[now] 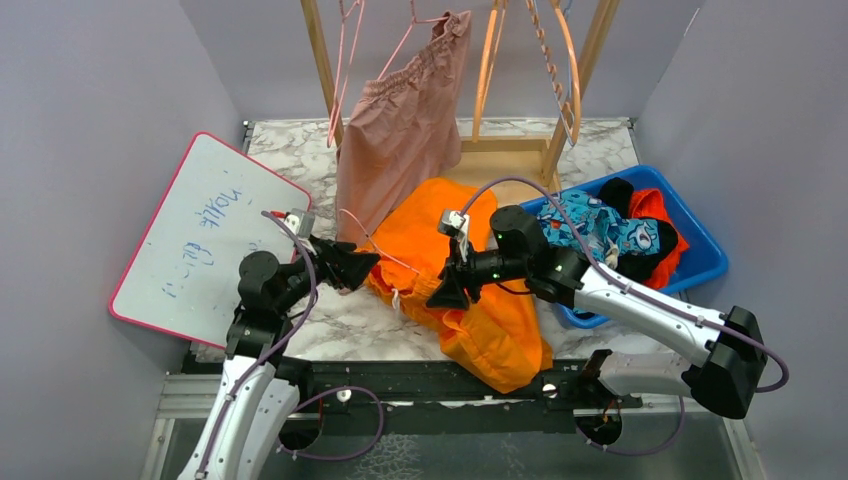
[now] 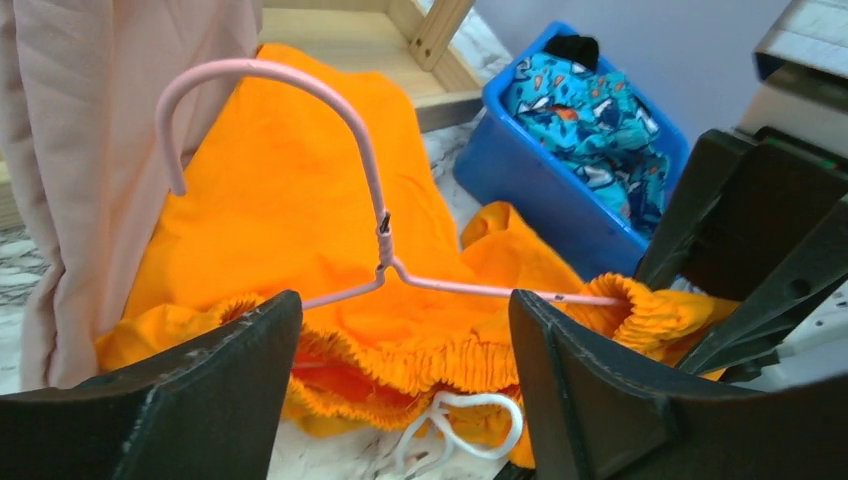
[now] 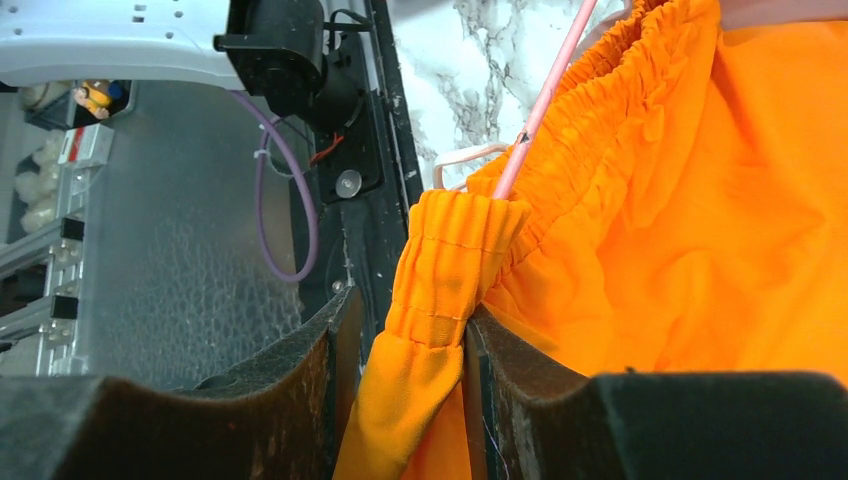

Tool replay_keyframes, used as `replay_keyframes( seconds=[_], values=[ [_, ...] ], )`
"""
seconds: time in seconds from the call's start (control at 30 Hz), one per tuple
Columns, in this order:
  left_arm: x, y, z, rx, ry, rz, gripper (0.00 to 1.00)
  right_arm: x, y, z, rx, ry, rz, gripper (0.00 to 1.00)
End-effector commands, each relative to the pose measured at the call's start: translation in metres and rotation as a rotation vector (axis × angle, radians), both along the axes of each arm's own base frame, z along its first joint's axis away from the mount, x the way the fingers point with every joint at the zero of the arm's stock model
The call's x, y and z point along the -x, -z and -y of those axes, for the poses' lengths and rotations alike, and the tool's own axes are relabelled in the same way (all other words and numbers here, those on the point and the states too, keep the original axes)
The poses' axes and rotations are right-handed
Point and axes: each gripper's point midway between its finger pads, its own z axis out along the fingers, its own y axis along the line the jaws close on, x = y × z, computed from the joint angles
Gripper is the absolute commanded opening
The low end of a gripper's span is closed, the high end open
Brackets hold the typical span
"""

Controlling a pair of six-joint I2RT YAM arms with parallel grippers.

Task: Remove the shorts from the hanger
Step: Pick up the hanger from the clothes rod.

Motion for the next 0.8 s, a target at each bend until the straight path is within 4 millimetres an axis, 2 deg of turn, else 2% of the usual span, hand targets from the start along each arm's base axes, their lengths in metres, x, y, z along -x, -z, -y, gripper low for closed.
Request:
replay_keyframes(
  seconds=[0.0,0.3,0.5,0.67,0.77],
  values=[
    [0.001,-0.024,0.007,0.143,0.015,0.055,0.74,0.012,-0.010,-0.006,-0.057,-0.067,-0.031,0.01],
    [-0.010,-0.019,0.006,0.300,-0.033,0.015,0.50,0.021,-0.021,-0.004,-0.106,-0.092,-0.038,0.01],
    [-0.012,-0.021,0.004,0.305,-0.047,0.023,0.37,0.024,-0.018,-0.003,-0.096,-0.101,-0.053,0.01],
    [-0.014,-0.015,0.004,0.298,-0.054,0.016,0.31,0.028,-0.020,-0.002,-0.107,-0.119,-0.063,0.01],
    [-0.015,-0.013,0.003,0.297,-0.057,0.010,0.20,0.029,-0.022,-0.002,-0.114,-0.117,-0.064,0.01]
  ],
)
